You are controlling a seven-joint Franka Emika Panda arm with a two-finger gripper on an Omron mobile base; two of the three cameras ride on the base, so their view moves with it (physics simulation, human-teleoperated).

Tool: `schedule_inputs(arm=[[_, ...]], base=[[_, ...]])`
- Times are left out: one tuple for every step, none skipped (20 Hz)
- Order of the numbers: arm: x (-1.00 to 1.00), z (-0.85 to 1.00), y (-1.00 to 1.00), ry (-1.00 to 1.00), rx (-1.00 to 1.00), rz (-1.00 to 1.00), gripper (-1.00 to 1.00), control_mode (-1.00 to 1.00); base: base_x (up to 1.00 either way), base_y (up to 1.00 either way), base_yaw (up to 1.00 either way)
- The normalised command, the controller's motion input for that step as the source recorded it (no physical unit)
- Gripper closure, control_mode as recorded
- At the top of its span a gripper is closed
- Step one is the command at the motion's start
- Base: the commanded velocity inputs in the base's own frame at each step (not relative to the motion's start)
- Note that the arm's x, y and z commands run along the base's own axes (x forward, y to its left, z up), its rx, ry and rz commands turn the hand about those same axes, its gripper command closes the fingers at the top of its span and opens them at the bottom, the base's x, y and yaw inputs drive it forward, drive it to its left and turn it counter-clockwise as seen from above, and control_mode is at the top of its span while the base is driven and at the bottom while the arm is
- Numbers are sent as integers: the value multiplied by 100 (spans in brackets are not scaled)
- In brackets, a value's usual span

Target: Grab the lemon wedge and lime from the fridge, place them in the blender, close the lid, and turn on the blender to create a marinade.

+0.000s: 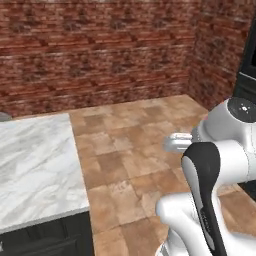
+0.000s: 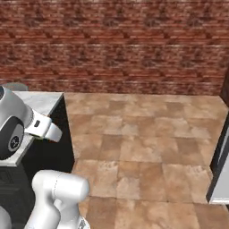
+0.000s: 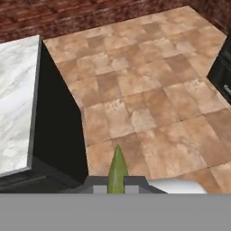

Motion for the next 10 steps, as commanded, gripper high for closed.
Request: schedule_inputs(arm=[[0,0,0,0,0,0,100,100],[0,0,0,0,0,0,100,100],[0,0,0,0,0,0,100,100],[0,0,0,0,0,0,100,100],[0,0,0,0,0,0,100,100],[0,0,0,0,0,0,100,100],[0,0,0,0,0,0,100,100],[0,0,0,0,0,0,100,100],[0,0,0,0,0,0,100,100],[0,0,0,0,0,0,100,100]], base=[[-1,0,100],[0,0,100],[0,0,100],[0,0,100],[0,0,100],[0,0,100],[0,0,100],[0,0,100],[0,0,96],[0,0,93]])
